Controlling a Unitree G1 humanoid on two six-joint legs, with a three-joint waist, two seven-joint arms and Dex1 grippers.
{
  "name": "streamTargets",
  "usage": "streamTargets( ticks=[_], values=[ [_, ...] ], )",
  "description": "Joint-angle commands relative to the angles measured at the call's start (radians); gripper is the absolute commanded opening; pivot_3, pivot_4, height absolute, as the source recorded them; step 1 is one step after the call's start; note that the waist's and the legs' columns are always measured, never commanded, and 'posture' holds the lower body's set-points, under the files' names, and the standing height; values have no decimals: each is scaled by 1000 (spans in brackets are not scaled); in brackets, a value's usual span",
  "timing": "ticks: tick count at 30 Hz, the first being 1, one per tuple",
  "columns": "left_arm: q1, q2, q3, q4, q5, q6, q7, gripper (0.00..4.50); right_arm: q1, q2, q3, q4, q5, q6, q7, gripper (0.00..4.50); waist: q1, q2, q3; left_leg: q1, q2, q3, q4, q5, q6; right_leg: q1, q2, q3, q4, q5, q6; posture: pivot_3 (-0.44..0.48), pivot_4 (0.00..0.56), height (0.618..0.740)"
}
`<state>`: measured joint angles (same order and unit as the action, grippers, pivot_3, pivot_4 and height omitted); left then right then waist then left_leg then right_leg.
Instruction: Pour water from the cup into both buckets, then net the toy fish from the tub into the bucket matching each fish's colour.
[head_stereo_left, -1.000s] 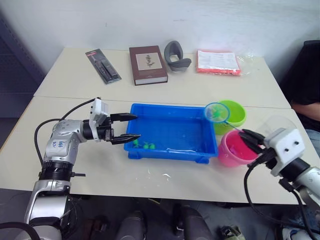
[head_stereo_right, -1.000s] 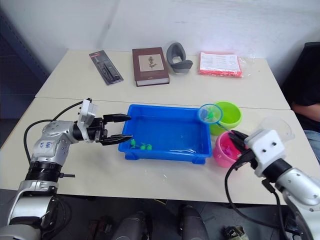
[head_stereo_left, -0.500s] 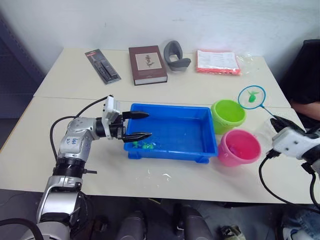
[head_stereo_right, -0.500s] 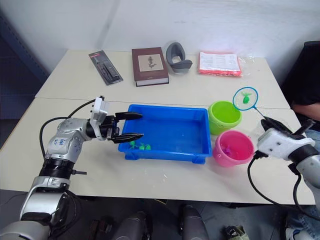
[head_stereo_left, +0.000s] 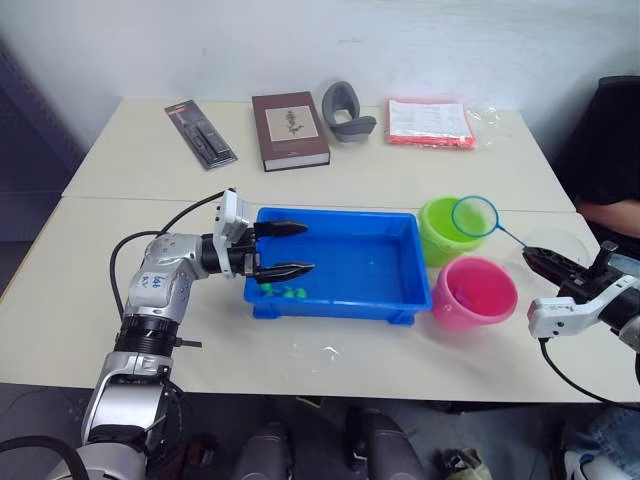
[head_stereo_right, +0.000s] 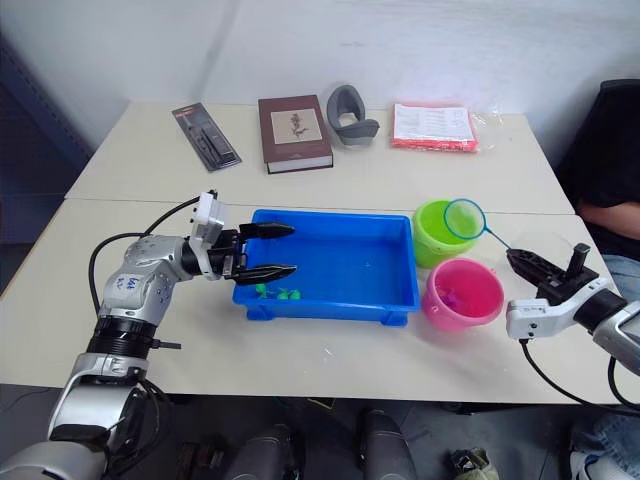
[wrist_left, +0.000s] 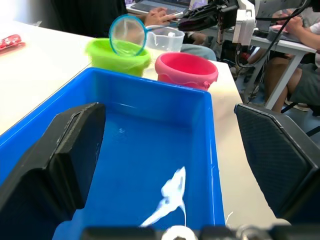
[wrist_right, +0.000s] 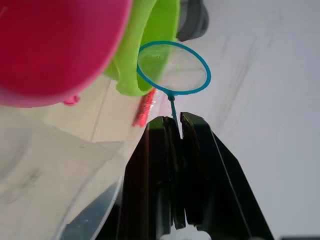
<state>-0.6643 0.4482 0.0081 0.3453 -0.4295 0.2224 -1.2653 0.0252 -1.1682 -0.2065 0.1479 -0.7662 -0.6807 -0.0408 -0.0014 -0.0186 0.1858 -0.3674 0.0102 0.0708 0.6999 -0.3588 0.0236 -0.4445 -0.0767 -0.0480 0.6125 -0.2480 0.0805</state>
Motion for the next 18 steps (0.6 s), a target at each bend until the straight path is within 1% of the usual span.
streamTargets(
  ticks=[1,5,7,9,11,12,13,14,15,17,18],
  values=[
    [-14,2,4,-45,-10,-1,2,4436,12,-18,-66,-44,3,18,-21,0,-1,0,0,0,0,0,0,0,0,0,0,0,0,0,0,0,150,740],
    [-1,5,11,-53,-10,-1,9,4436,-2,-10,-84,-87,29,24,-13,0,0,0,0,1,0,0,0,0,-1,0,1,0,0,0,0,0,150,740],
    [6,9,14,-58,-8,-1,15,4436,-11,5,-76,-102,67,26,12,0,-1,0,0,1,0,0,0,0,-1,0,1,0,0,0,0,0,150,740],
    [17,16,18,-71,-10,2,18,4436,-17,20,-63,-111,143,21,51,0,0,0,0,1,0,0,0,0,-1,0,1,1,0,0,0,0,150,740],
    [39,38,33,-87,-15,10,20,4436,-38,95,-1,-172,509,135,240,0,-2,0,0,1,0,0,0,1,-1,0,0,1,1,0,0,0,150,740],
    [46,46,38,-91,-17,13,21,4436,-45,120,21,-200,641,182,322,0,-4,0,0,1,1,0,0,1,-1,1,0,1,0,0,0,0,150,740],
    [58,67,47,-92,-17,12,13,4436,-50,148,53,-267,803,274,418,0,-3,0,0,1,2,0,0,1,-1,1,1,1,0,0,0,0,150,740],
    [70,86,52,-91,-16,10,2,4436,-55,162,80,-331,926,362,494,0,-2,0,0,2,2,0,0,1,-1,1,0,0,2,1,0,0,150,740],
    [77,100,55,-91,-16,8,-5,4436,-60,173,92,-375,1005,426,544,0,-3,0,0,2,2,0,1,1,-1,1,0,0,3,1,-1,0,150,740],
    [94,147,70,-68,-12,-11,-35,4436,-102,168,148,-448,1053,539,635,0,-3,0,0,2,2,0,1,1,-1,1,-1,-1,4,1,-1,0,150,740],
    [99,171,77,-52,-10,-24,-53,4436,-127,163,184,-485,1091,630,678,0,-3,0,0,3,2,0,1,0,-1,1,-1,-1,4,0,-1,0,150,740]
  ],
)
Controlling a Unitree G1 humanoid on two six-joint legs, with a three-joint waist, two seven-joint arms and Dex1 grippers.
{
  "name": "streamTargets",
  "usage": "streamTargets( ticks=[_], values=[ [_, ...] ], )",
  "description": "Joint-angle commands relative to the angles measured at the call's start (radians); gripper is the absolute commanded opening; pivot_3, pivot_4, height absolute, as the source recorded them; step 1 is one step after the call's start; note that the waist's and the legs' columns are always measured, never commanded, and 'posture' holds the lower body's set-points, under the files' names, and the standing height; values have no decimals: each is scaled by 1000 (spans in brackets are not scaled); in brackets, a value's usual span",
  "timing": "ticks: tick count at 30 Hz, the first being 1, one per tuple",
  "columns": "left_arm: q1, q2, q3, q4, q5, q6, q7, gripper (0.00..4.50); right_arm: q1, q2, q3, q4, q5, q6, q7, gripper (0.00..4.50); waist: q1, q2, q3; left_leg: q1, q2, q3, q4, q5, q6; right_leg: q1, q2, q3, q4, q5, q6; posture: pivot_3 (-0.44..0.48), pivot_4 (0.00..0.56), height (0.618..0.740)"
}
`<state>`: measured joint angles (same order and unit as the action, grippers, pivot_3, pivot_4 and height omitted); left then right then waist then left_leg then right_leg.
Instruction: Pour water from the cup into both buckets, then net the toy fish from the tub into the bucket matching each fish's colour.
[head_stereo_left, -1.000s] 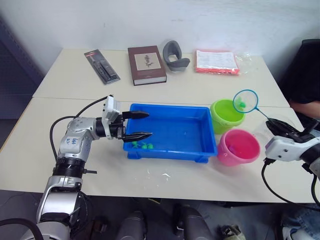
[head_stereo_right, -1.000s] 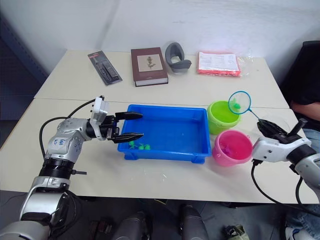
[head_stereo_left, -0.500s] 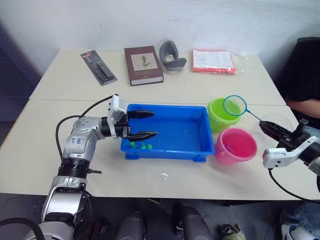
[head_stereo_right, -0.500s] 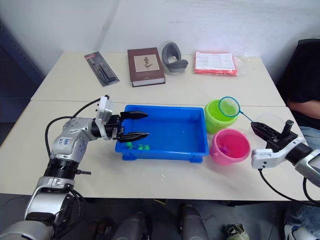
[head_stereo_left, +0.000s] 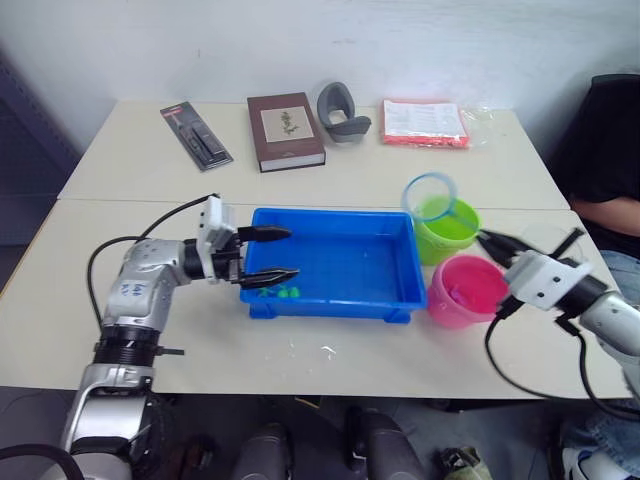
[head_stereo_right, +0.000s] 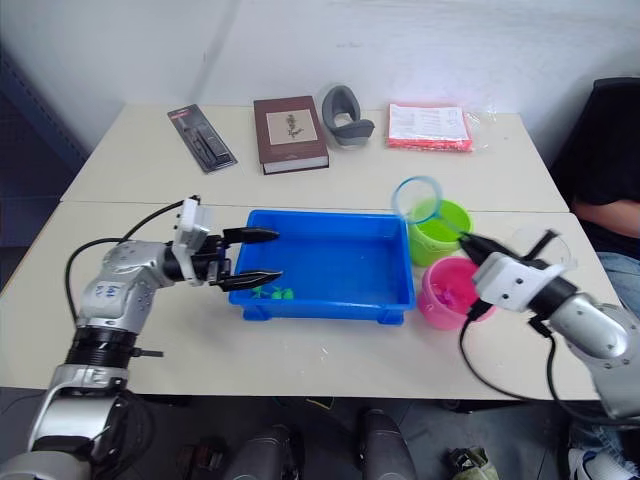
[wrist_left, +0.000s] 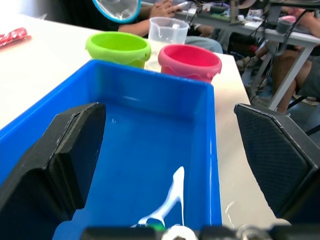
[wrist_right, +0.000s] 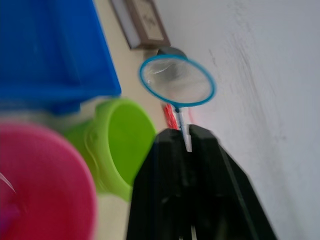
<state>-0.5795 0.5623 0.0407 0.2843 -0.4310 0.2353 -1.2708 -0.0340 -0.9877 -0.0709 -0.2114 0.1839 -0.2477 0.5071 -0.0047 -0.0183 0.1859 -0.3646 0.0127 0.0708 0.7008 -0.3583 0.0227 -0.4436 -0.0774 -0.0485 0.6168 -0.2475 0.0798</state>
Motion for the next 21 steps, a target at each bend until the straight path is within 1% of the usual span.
streamTargets(
  ticks=[1,3,5,9,12,15,18,21],
  values=[
    [19,79,49,24,-5,-48,-63,4436,-98,-18,82,-153,157,261,169,0,2,0,0,0,0,0,0,0,0,0,0,0,0,0,0,0,150,740],
    [24,118,59,54,1,-67,-89,4436,-173,-14,161,-182,156,384,241,0,3,0,0,0,0,-1,1,0,1,0,-1,-1,0,0,-1,0,150,740],
    [22,145,63,81,6,-83,-103,4436,-254,4,234,-168,90,435,289,0,6,0,0,-1,0,-2,1,-1,1,-1,-2,-1,0,0,-1,0,150,740],
    [20,190,48,98,24,-110,-146,4436,-438,59,397,-35,-73,439,403,0,5,0,0,-4,-2,-3,2,-1,2,-1,-2,-2,0,0,-1,0,150,740],
    [20,206,31,97,37,-124,-176,4436,-537,108,461,48,-147,435,457,0,4,0,0,-4,-3,-3,2,-1,3,-2,-2,-5,0,0,-1,0,150,740],
    [19,216,19,97,47,-133,-193,4436,-604,145,507,108,-195,426,527,0,3,0,0,-5,-3,-2,2,-2,4,-2,-1,-6,0,0,-1,0,150,740],
    [21,216,16,92,52,-136,-195,4436,-632,174,526,135,-211,418,587,0,3,0,0,-5,-3,-2,2,-2,4,-3,-1,-7,0,0,-1,0,150,740],
    [23,212,13,86,56,-134,-186,4436,-637,227,521,143,-181,416,624,0,2,0,0,-5,-2,-2,2,-2,3,-3,-2,-7,0,0,-1,0,150,740]
  ],
)
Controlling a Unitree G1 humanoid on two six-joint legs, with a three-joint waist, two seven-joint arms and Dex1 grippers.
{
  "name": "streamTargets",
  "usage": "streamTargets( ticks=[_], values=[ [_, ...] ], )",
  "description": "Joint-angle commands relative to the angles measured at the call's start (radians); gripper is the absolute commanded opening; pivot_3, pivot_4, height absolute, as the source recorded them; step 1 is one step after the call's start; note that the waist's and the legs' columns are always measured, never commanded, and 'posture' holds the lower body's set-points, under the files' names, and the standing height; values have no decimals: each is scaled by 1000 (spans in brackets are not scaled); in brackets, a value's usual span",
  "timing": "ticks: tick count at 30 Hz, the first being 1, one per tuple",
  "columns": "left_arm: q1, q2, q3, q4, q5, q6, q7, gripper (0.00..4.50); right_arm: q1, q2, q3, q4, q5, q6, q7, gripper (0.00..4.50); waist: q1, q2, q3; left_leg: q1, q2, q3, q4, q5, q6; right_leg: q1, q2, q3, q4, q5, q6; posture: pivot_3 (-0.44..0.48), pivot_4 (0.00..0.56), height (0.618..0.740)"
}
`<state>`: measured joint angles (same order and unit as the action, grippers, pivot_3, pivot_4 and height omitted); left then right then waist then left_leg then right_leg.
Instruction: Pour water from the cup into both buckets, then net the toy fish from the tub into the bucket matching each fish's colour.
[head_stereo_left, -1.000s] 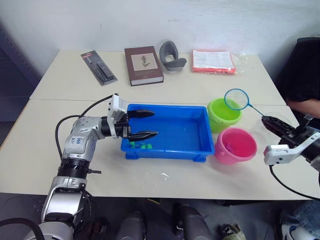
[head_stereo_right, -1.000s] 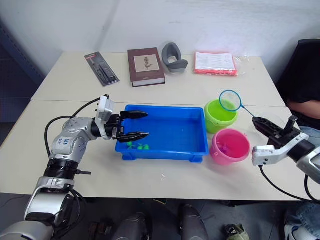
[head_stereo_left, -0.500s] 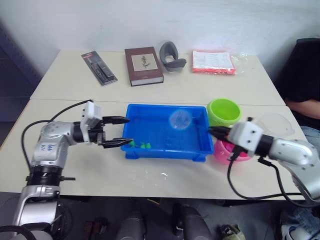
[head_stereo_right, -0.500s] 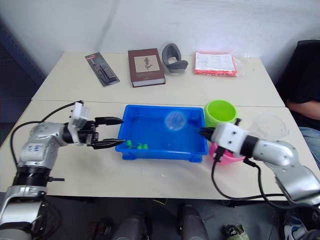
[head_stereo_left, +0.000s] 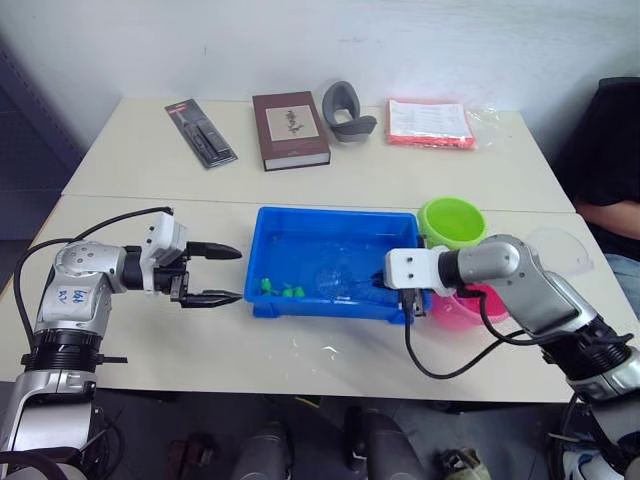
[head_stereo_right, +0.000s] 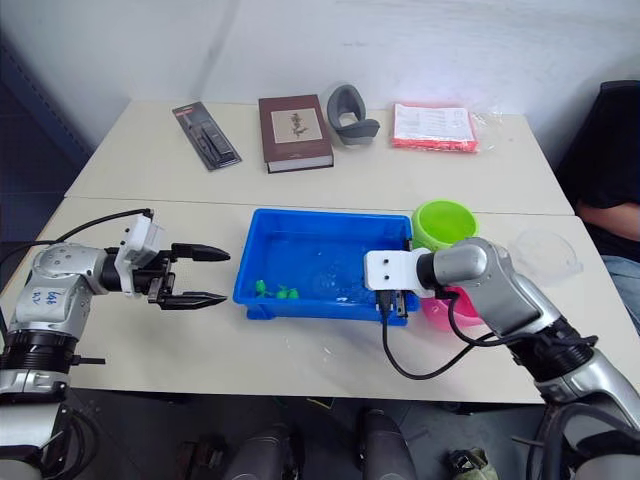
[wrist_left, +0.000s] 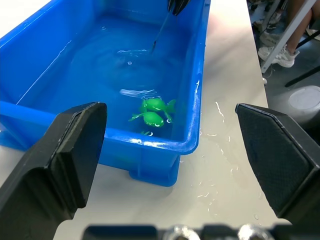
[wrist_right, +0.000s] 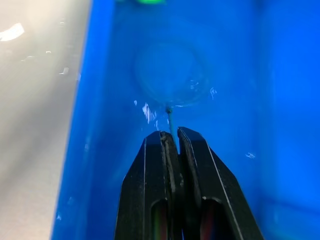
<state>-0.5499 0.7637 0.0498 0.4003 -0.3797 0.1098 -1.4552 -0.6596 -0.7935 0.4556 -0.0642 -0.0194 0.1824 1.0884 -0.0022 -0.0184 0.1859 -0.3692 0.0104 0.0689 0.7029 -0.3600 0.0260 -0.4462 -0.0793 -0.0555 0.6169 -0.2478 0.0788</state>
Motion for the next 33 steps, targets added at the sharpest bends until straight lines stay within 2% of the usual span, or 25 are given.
streamTargets(
  ticks=[1,6,16,33],
  values=[
    [-3,10,5,-34,5,-6,3,4436,-8,47,-12,-8,32,-10,52,0,0,0,0,0,0,0,0,0,0,0,0,0,0,0,0,0,150,740],
    [3,5,7,-45,6,3,24,4436,-2,103,-50,0,70,-5,70,0,-1,0,0,0,0,0,0,0,0,0,0,0,1,0,0,0,150,740],
    [0,-9,7,-56,4,20,64,4436,34,129,-131,5,115,28,60,0,-1,0,0,0,0,0,0,0,-1,0,-1,0,1,0,0,0,150,740],
    [-11,-23,2,-60,3,25,78,4436,129,15,-269,-82,178,94,84,0,0,0,0,0,0,0,0,0,-1,0,-1,0,1,0,0,0,150,740]
  ],
)
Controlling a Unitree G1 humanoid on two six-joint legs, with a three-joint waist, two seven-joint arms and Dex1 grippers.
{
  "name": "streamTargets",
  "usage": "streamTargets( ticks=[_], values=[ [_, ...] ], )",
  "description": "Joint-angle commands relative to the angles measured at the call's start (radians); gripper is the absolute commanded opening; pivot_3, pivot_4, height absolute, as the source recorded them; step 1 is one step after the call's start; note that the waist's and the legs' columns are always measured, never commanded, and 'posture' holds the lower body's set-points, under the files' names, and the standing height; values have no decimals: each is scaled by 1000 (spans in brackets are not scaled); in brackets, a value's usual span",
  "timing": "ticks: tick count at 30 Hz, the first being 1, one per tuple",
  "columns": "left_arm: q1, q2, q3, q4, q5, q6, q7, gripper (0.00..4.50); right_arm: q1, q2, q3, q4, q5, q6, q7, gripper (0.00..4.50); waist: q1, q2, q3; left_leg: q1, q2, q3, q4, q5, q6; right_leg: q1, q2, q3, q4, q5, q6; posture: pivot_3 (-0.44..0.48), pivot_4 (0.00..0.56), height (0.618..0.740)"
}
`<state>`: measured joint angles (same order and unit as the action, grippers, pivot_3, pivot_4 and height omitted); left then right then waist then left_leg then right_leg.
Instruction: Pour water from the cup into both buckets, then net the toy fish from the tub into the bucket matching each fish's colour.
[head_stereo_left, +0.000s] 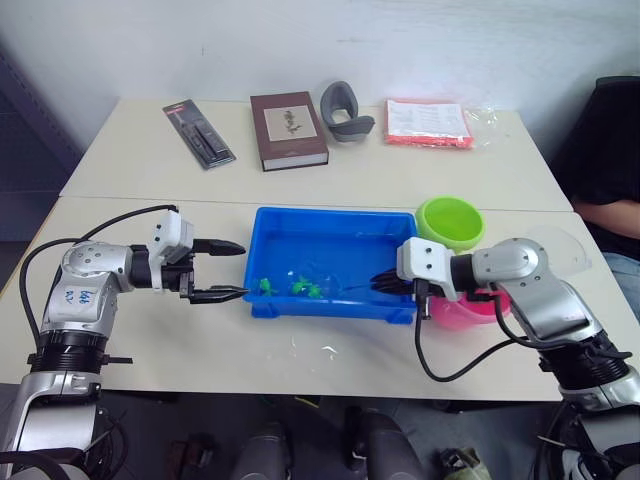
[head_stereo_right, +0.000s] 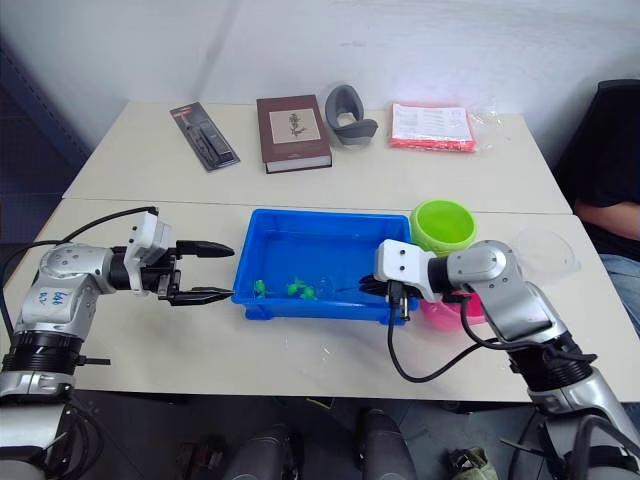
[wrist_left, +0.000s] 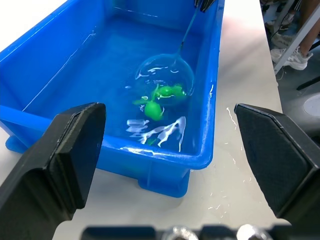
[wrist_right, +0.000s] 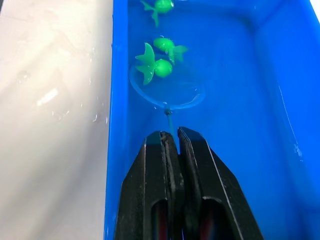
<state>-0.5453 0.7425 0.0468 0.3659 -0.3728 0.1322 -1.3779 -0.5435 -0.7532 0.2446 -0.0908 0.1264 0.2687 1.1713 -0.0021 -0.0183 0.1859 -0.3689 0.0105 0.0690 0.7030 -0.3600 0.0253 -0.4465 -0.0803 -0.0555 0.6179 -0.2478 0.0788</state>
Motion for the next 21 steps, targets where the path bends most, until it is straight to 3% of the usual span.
streamTargets(
  ticks=[1,8,21],
  values=[
    [-17,-3,5,-25,-4,2,2,4436,23,-33,-69,-62,37,10,2,0,0,0,0,0,0,0,0,0,0,0,0,0,0,0,0,0,150,740],
    [-30,-12,-1,-19,-1,1,1,4436,95,-104,-111,-92,37,20,6,0,1,0,0,0,0,0,0,0,0,0,0,0,0,0,0,0,150,740],
    [-47,-29,-12,-8,-1,-6,0,4436,201,-129,-271,-130,129,-7,-20,0,2,0,0,0,0,0,0,0,0,0,0,0,0,0,0,0,150,740]
  ],
)
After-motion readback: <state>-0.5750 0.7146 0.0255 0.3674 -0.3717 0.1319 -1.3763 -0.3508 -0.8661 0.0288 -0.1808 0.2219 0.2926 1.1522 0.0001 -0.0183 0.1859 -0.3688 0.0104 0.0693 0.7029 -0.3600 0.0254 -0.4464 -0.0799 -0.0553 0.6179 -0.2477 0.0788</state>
